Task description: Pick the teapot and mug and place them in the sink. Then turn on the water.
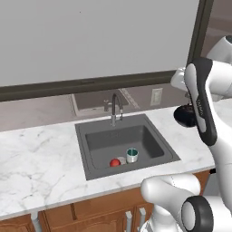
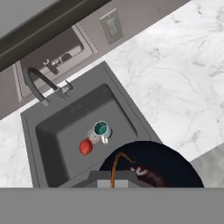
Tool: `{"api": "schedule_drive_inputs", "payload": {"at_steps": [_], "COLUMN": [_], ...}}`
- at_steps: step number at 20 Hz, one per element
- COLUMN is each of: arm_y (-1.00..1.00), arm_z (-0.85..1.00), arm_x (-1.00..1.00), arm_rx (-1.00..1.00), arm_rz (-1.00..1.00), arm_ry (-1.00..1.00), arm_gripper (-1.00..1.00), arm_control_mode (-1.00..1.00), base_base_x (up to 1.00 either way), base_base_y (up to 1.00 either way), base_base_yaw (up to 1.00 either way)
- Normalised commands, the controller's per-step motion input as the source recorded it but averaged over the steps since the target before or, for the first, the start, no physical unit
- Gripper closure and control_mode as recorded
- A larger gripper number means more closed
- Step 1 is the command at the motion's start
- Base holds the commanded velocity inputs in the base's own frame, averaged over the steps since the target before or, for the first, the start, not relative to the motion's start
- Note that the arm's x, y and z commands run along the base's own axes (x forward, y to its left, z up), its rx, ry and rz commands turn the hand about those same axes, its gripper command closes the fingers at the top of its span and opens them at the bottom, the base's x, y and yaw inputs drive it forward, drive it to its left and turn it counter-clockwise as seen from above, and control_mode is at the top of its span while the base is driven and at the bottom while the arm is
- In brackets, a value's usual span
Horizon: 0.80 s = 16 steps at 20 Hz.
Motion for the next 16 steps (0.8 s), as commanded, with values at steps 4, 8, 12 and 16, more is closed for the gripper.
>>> {"api": "schedule_drive_inputs", "payload": {"at_steps": [4,8,12,16], "arm_y": [0.00,0.00,0.00,0.01], "arm_z": [0.00,0.00,0.00,-0.11], "arm_x": [0.00,0.00,0.00,0.00], "arm_rx": [0.00,0.00,0.00,-0.01], "arm_rz": [0.00,0.00,0.00,0.00], "arm_ry": [0.00,-0.01,0.00,0.00], "arm_gripper": [1.00,1.00,1.00,1.00], "arm_control_mode": [1.00,-1.00,-1.00,-1.00], "base_base_x": [0.00,0.00,0.00,0.00], "base_base_y": [0.00,0.00,0.00,0.00], "base_base_yaw": [0.00,0.00,0.00,0.00]}}
